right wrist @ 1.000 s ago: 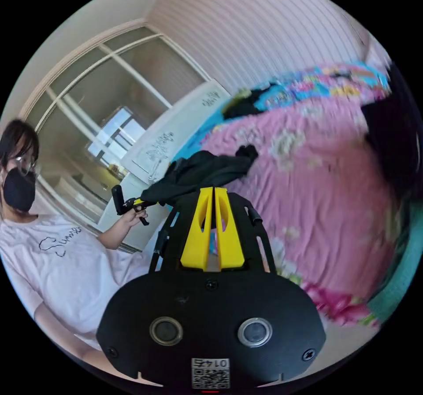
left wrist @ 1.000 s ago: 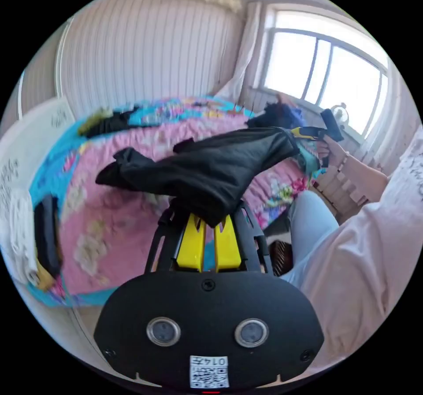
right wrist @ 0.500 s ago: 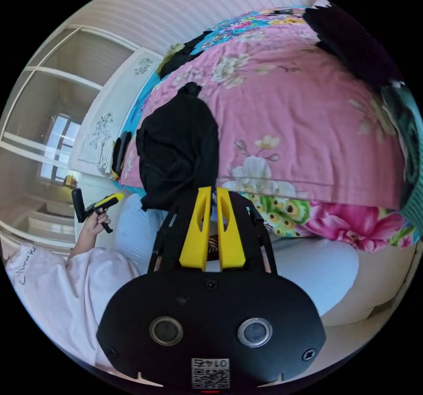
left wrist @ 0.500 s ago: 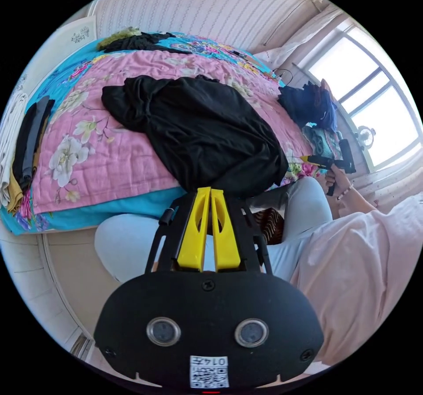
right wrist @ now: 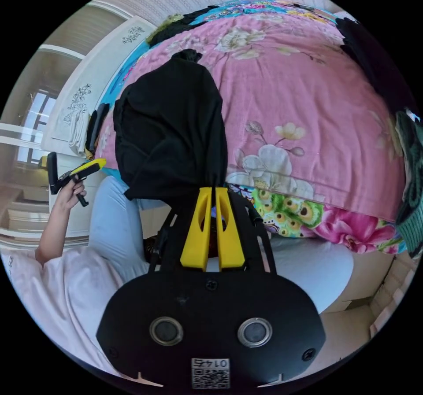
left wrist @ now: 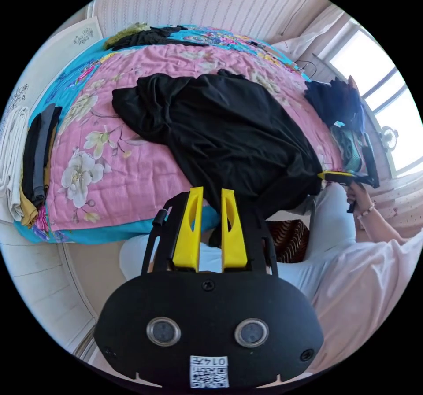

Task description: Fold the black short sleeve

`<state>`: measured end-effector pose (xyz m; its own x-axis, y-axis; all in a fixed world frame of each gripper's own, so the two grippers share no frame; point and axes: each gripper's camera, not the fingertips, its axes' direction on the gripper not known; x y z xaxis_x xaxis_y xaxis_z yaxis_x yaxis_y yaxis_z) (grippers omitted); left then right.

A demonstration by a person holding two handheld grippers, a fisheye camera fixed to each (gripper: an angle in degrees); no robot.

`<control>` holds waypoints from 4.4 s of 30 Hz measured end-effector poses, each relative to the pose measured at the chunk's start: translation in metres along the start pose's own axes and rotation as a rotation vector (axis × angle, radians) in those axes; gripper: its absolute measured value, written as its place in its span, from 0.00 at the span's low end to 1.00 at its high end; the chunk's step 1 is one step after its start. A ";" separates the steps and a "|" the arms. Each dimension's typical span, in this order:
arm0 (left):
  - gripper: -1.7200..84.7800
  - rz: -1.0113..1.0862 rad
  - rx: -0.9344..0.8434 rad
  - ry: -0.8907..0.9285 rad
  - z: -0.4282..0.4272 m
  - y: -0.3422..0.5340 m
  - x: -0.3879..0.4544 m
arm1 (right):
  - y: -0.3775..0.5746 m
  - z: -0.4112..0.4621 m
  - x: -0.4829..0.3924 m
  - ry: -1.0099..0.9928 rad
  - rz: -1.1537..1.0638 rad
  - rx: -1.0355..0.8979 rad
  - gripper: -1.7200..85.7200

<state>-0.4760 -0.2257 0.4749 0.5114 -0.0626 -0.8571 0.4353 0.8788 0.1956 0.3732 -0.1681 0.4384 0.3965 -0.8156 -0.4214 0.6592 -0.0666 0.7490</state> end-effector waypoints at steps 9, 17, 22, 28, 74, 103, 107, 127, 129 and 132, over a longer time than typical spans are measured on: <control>0.02 -0.021 -0.076 0.015 0.017 -0.055 0.007 | 0.023 -0.056 0.027 -0.128 -0.010 0.073 0.03; 0.01 0.202 0.297 -0.135 -0.139 -0.109 0.041 | 0.020 -0.104 0.034 -0.219 -0.035 0.196 0.02; 0.03 0.045 0.301 -0.236 -0.148 -0.171 0.013 | -0.002 -0.096 0.042 -0.261 0.020 0.219 0.03; 0.09 -0.018 0.187 -0.097 -0.137 -0.097 -0.021 | 0.003 -0.074 0.047 -0.213 0.079 0.148 0.03; 0.01 -0.010 0.977 0.239 -0.585 0.009 -0.069 | -0.069 -0.462 -0.102 -0.573 -0.307 0.592 0.02; 0.01 -0.227 0.160 0.074 -0.185 0.122 -0.156 | 0.000 -0.046 0.067 -0.484 0.081 0.012 0.02; 0.01 -0.252 0.141 0.106 -0.163 0.130 -0.170 | 0.011 -0.026 0.087 -0.482 0.123 -0.014 0.03; 0.01 -0.292 0.113 0.118 -0.098 0.128 -0.209 | 0.028 0.010 0.107 -0.372 0.055 0.074 0.12; 0.01 -0.296 0.113 0.120 -0.092 0.129 -0.213 | 0.035 0.005 0.116 -0.368 0.056 0.123 0.13; 0.01 -0.299 0.111 0.123 -0.083 0.129 -0.216 | 0.036 0.010 0.124 -0.365 0.057 0.104 0.14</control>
<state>-0.5918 -0.0595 0.6452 0.2589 -0.2458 -0.9341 0.6338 0.7730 -0.0278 0.4395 -0.2769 0.4178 0.1648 -0.9694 -0.1820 0.5672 -0.0578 0.8215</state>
